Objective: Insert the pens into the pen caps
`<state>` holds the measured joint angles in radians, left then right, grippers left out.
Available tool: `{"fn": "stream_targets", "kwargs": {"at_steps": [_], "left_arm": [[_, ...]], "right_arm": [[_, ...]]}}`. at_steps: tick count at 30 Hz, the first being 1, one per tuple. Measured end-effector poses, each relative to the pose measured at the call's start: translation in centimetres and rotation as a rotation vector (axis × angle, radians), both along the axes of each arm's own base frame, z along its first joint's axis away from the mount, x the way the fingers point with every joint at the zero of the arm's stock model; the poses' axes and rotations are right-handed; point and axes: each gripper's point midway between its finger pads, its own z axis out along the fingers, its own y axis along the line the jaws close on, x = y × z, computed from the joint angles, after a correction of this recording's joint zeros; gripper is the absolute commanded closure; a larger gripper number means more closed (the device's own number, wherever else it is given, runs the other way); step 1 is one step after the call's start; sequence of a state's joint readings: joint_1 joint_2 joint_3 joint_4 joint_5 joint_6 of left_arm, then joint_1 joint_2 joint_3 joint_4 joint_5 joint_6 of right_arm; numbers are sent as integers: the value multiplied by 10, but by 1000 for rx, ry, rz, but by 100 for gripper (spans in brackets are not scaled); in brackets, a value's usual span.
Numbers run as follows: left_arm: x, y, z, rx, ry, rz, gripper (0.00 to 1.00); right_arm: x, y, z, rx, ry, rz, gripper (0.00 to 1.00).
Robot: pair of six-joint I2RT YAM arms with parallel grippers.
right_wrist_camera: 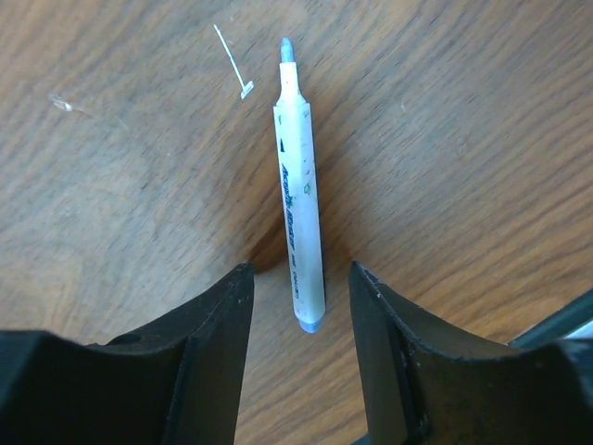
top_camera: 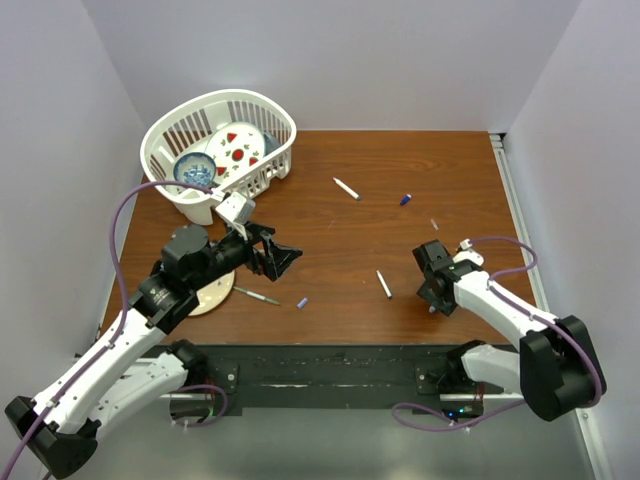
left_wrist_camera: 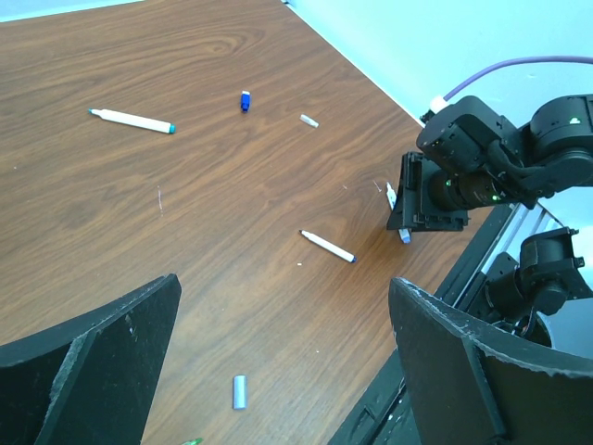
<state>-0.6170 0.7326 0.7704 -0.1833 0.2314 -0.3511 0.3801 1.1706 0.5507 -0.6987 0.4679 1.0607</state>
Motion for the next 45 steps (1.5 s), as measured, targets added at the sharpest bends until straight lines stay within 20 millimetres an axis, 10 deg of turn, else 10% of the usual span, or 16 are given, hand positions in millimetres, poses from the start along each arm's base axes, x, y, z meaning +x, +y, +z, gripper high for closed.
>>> {"fn": "stream_targets", "kwargs": {"at_steps": [14, 24, 33, 38, 45], "left_arm": [[0, 0, 0, 0, -1, 2, 1], [9, -4, -28, 57, 92, 16, 2], [2, -43, -70, -84, 309, -107, 10], [12, -67, -84, -131, 386, -142, 14], [12, -94, -106, -124, 461, -185, 22]], "right_arm": [[15, 6, -4, 15, -27, 42, 100], [24, 21, 17, 71, -101, 207, 100], [42, 104, 86, 323, -348, 603, 100], [20, 175, 120, 514, -453, 852, 100], [5, 214, 159, 671, -564, 950, 100]]}}
